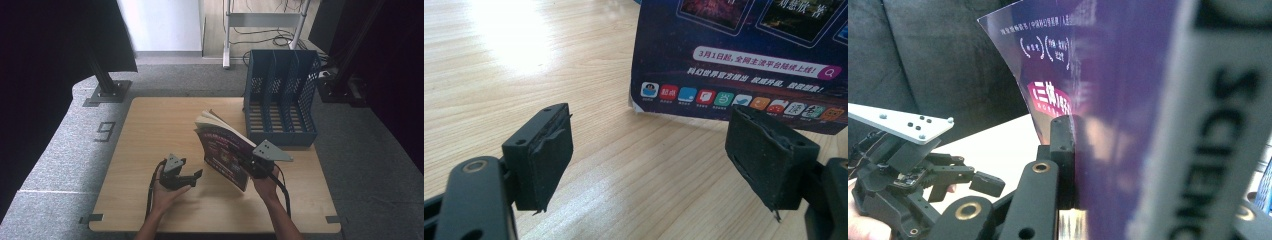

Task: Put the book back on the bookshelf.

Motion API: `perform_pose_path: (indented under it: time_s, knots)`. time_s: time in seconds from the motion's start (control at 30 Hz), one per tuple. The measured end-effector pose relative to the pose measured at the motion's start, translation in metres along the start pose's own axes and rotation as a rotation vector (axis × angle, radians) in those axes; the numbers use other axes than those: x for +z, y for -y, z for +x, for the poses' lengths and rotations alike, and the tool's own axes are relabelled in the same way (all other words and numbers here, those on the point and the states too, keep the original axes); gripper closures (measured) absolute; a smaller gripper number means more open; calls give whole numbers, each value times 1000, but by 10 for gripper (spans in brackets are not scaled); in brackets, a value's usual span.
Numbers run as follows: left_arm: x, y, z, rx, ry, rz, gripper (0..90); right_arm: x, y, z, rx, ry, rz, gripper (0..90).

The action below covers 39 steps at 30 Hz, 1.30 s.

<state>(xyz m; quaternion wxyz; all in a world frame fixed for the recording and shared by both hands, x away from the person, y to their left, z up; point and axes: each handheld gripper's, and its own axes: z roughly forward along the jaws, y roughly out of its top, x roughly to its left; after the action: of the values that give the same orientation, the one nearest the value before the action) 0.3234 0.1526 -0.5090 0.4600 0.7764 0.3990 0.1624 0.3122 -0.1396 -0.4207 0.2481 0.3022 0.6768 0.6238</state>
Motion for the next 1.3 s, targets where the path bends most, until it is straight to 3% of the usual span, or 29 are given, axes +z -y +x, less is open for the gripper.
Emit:
perform_pose_path:
  time_s: [1.3]
  knots:
    - [-4,2,2,-29,5,0,196,-13,-34,-13,8,76,-63,818]
